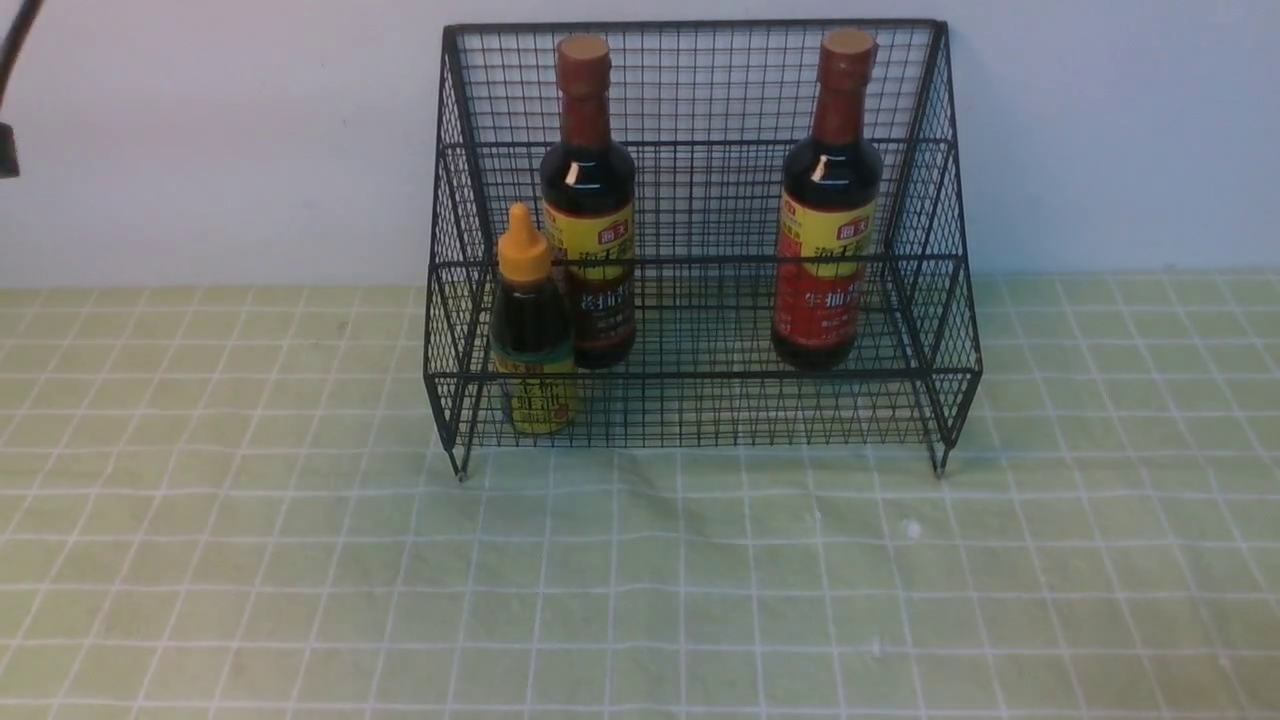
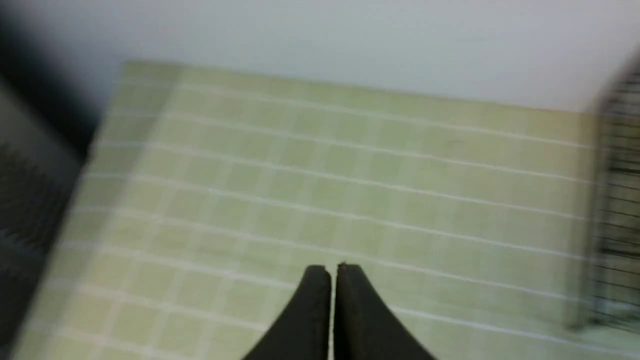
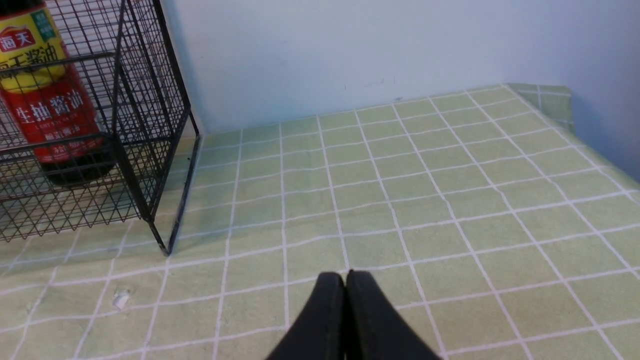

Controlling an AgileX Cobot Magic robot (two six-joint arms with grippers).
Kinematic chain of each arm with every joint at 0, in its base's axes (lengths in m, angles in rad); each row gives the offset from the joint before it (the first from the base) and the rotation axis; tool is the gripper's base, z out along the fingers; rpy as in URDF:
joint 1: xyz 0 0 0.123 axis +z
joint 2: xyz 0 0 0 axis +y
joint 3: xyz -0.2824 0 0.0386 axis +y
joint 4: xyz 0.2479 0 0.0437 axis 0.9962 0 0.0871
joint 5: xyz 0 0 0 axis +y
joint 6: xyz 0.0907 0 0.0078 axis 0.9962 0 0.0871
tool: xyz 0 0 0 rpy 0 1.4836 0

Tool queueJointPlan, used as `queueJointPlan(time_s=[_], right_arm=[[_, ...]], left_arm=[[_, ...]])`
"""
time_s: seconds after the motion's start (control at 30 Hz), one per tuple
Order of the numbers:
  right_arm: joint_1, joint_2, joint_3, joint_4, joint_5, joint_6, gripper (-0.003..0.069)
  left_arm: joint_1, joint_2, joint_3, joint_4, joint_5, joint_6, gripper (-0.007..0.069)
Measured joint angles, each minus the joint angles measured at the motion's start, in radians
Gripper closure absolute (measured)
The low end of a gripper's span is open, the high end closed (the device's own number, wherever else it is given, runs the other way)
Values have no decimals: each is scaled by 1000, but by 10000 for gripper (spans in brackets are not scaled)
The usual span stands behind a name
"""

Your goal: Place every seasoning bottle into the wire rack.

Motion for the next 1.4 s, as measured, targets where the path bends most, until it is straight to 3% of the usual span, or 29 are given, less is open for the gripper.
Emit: queueJointPlan(time_s=[0.3, 0.47, 0.67, 0.93, 1.2, 1.4], right_arm=[[0, 0, 0, 0, 0, 0, 673], [0, 0, 0, 0, 0, 0, 673], [0, 0, 0, 0, 0, 0, 673], [0, 0, 0, 0, 0, 0, 673], [0, 0, 0, 0, 0, 0, 673], [0, 0, 0, 0, 0, -15, 673]], left_arm=[[-42, -337, 210, -379, 0, 224, 631], [-42, -466, 292, -465, 18, 253, 631], [-42, -540, 300, -471, 87, 269, 631], [-50, -663, 300, -470, 68, 343, 631], [-139, -778, 369, -422, -79, 357, 631], [-141, -903, 639, -298, -262, 346, 631]])
